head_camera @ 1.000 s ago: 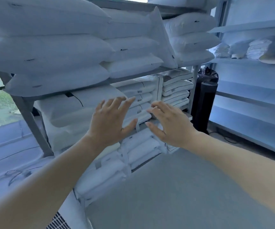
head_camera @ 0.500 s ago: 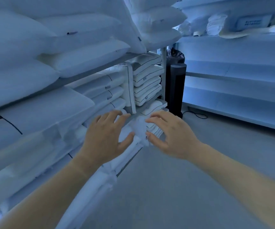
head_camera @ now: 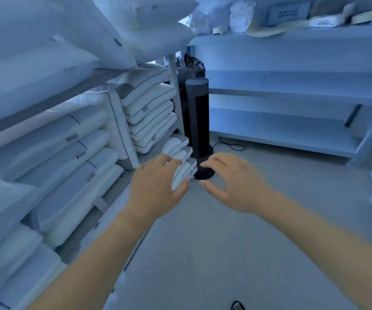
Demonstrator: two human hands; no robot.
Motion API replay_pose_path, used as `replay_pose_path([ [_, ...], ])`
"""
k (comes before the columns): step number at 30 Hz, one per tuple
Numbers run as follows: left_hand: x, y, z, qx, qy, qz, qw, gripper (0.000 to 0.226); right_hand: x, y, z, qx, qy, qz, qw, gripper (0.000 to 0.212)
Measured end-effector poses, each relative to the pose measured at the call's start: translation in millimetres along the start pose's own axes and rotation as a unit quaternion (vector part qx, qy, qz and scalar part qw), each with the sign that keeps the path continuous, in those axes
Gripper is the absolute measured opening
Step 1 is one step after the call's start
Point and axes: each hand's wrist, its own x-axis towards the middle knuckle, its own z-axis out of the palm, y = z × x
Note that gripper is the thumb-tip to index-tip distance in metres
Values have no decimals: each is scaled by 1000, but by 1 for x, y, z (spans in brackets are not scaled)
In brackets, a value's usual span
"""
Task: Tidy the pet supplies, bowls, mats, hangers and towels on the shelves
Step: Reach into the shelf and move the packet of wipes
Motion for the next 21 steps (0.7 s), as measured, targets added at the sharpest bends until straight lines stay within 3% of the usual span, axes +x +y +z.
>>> replay_pose_path([
  [9, 185, 55, 71, -22, -11, 69, 997, 40, 73, 165, -16, 1, 28, 67, 997, 41],
  [21, 327, 28, 139, -38, -3, 37, 999, 37, 190, 277, 17, 41, 39, 76, 995, 41],
])
